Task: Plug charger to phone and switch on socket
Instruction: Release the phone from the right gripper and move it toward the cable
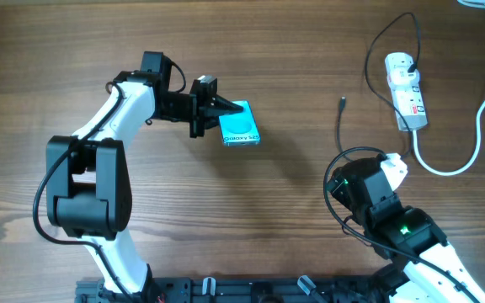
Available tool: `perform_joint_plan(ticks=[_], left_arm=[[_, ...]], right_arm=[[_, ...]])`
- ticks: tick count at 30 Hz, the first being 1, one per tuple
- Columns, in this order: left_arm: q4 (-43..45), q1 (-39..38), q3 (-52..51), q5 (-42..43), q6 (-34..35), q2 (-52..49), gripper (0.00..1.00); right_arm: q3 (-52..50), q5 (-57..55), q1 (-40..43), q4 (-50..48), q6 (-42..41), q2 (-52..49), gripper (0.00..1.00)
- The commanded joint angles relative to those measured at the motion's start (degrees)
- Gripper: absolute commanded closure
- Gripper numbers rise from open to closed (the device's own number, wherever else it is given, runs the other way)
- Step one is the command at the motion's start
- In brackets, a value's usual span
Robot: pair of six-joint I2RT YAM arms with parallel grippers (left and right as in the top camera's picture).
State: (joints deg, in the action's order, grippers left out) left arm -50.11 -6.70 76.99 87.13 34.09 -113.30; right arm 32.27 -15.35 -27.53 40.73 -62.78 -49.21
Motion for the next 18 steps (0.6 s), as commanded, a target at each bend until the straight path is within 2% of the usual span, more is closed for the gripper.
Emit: perform_joint_plan(ticks=[1, 4, 8, 12, 14, 18], left_arm=[[-0.8, 0.1, 0.9, 3.2, -0.7, 0.1, 0.96], [-0.8, 0.1, 0.9, 3.2, -0.7, 0.1, 0.96], [-0.8, 0.1, 0.9, 3.2, -0.7, 0.1, 0.96], [-0.7, 0.1, 0.9, 3.2, -0.9, 0.1, 0.96], [-0.7, 0.1, 0.9, 3.2, -0.9, 0.1, 0.96], [-0.7, 0.1, 0.9, 3.2, -0.9, 0.1, 0.96]], right_arm=[[2.7, -1.4, 1.1, -0.1, 1.9, -1.3, 0.32], [5.6, 0.4, 4.4, 0.1, 5.7, -4.7, 0.31], [10.9, 6.5, 13.1, -1.8, 15.3, -14.5, 0.31], [11.8, 11.2, 17.5, -14.5, 25.8, -28.1, 0.26], [12.5, 12.5, 18.7, -19.1, 26.4, -33.3, 0.27], [17.6, 12.0, 20.1, -26.1, 29.4, -44.5, 0.34]])
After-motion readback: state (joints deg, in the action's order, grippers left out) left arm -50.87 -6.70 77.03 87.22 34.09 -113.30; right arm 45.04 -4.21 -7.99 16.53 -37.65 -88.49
